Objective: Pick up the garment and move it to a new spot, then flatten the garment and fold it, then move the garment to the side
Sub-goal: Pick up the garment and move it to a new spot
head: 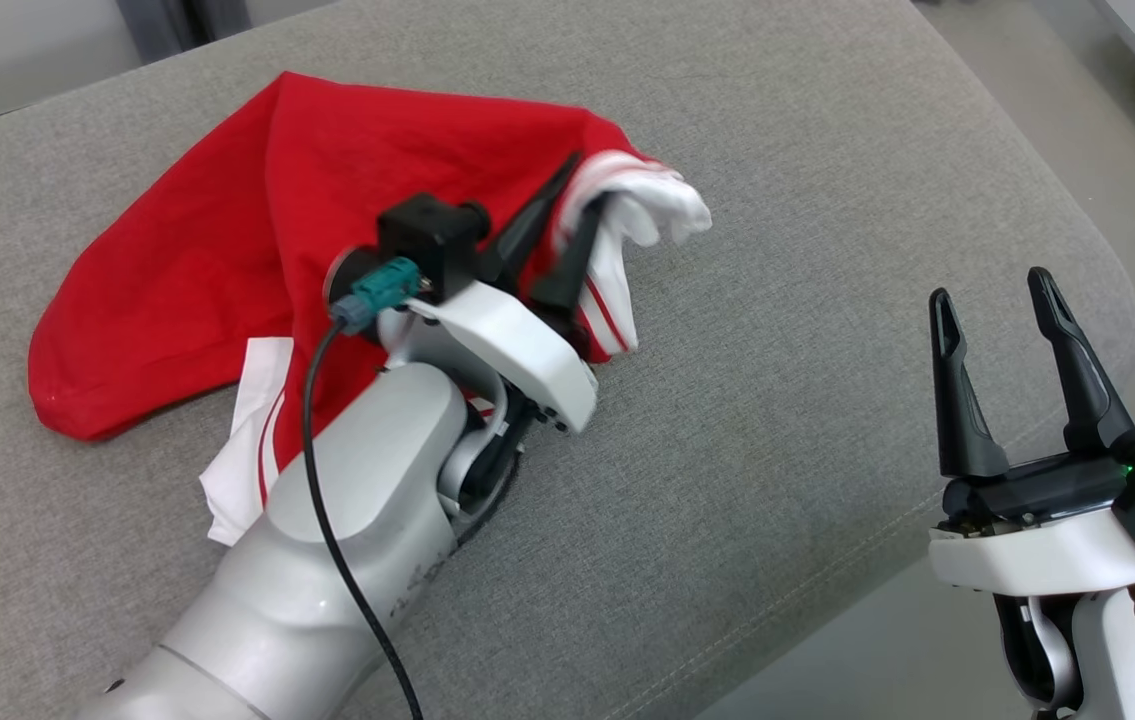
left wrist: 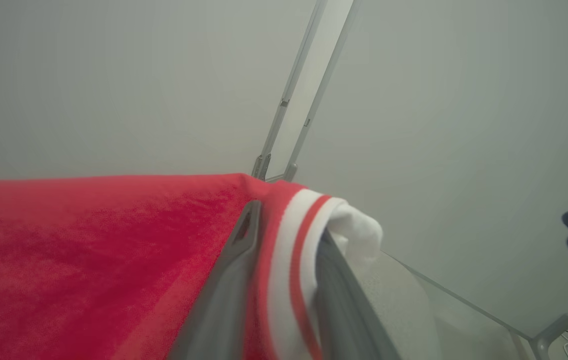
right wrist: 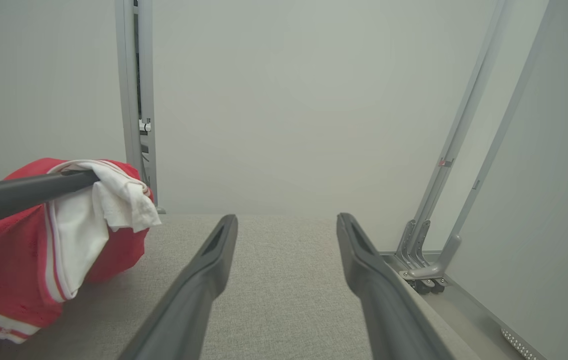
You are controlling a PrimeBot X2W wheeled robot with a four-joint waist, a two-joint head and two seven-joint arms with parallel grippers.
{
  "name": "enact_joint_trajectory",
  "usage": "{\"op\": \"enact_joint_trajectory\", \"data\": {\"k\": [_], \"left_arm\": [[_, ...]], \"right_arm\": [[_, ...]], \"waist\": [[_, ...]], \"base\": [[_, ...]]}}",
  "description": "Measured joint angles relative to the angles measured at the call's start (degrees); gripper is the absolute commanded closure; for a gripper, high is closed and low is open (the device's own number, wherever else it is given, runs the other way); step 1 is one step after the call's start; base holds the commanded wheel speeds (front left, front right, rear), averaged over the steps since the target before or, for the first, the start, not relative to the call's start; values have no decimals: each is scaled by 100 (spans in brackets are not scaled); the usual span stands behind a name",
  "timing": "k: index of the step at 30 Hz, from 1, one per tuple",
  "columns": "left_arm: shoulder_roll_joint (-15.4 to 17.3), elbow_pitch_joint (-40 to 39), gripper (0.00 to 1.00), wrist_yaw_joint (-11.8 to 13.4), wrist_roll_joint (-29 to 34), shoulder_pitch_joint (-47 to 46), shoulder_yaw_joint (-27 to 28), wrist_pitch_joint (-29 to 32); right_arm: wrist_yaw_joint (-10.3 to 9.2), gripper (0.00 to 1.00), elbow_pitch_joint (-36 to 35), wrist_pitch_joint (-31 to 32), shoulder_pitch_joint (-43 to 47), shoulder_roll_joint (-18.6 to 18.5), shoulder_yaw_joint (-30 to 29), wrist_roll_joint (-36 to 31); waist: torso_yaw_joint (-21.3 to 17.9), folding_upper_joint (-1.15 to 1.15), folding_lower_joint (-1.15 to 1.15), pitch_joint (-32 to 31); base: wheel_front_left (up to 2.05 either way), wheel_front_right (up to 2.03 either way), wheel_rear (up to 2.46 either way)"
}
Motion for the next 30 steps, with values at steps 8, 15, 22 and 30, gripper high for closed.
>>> {"op": "enact_joint_trajectory", "data": {"k": [8, 15, 22, 30], "left_arm": [[-10, 27, 0, -91, -200, -263, -88, 0], [40, -514, 0, -148, 459, -79, 801, 1], [546, -1730, 0, -77, 1559, 1005, 1975, -1], [557, -3014, 0, -70, 2318, 2765, 3220, 0]], "right_arm": [[0, 0, 46, -1, -34, 1, -51, 16], [0, 0, 60, -1, -29, 3, -129, -121], [0, 0, -98, -1, 60, 2, -153, -321], [0, 0, -33, -1, 254, 4, 90, -387]], "waist": [[251, 0, 0, -31], [706, 0, 0, -251], [1320, 0, 0, -590], [2045, 0, 0, -996]], "base": [[0, 0, 0], [0, 0, 0], [0, 0, 0], [0, 0, 0]]}}
